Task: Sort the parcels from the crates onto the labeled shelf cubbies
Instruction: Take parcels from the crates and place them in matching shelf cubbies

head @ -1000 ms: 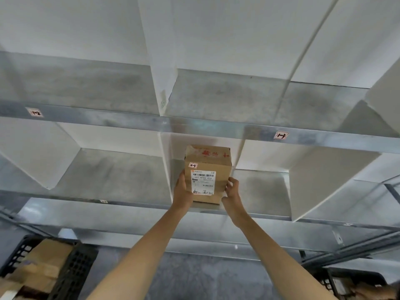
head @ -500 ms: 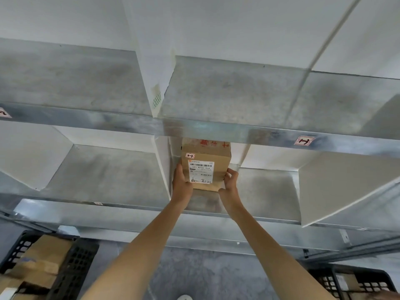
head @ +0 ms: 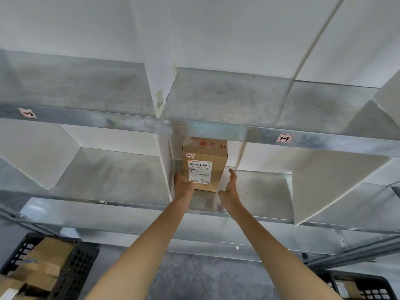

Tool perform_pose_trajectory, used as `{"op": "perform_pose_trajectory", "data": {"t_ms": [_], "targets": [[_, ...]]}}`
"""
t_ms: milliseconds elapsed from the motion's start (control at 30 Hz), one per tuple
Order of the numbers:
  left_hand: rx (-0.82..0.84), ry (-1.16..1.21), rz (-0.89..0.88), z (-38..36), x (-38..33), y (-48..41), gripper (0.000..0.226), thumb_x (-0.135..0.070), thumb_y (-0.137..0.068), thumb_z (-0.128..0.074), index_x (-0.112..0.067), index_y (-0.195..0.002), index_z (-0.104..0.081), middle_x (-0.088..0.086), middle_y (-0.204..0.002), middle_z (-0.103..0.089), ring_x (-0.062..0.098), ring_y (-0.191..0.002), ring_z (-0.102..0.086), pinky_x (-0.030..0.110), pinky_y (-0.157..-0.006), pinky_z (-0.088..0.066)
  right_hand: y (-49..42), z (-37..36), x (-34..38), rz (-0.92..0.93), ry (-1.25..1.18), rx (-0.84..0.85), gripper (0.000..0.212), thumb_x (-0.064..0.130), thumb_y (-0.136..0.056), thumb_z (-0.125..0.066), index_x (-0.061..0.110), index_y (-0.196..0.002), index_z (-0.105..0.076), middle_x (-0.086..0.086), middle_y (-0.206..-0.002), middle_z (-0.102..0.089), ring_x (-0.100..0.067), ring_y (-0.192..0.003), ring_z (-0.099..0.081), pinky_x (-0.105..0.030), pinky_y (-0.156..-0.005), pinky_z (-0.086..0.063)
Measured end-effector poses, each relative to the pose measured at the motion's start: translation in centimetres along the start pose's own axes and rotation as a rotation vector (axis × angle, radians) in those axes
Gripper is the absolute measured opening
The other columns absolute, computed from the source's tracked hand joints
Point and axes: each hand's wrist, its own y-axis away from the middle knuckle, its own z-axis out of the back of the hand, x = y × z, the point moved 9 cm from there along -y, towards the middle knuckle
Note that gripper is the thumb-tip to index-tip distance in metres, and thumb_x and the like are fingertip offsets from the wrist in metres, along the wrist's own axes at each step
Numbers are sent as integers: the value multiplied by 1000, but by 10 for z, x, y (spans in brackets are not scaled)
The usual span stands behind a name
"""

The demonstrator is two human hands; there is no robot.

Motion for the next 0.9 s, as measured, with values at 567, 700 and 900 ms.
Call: {"op": "perform_pose_trajectory", "data": {"t_ms": [567, 700, 900], "targets": [[-55, -102, -284, 45, -83, 115, 29, -13, -96, -36, -4, -110, -60, 16, -114, -63, 30, -107, -57, 25, -76, -38, 94, 8, 105, 504, 205, -211, 32, 19, -93, -39, 7, -120, -49, -7, -116, -53, -25, -110, -49, -36, -95, -40], [-61, -127, -439, 78, -94, 142, 22, -17, -95, -38, -12, -100, -59, 10, -97, -69, 23, -92, -63, 24, -71, -43, 129, -19, 139, 647, 202, -179, 17, 21, -95, -39, 16, -98, -54, -2, -100, -58, -16, -93, -53, -31, -83, -43], [-318, -339, -653, 177, -119, 194, 24, -28, -95, -39, -22, -90, -61, -5, -83, -70, 15, -79, -63, 32, -69, -50, 187, -92, 184, 769, 175, -102, 20, 16, -98, -37, 13, -89, -53, 0, -85, -58, -15, -79, -54, -28, -68, -42]]}}
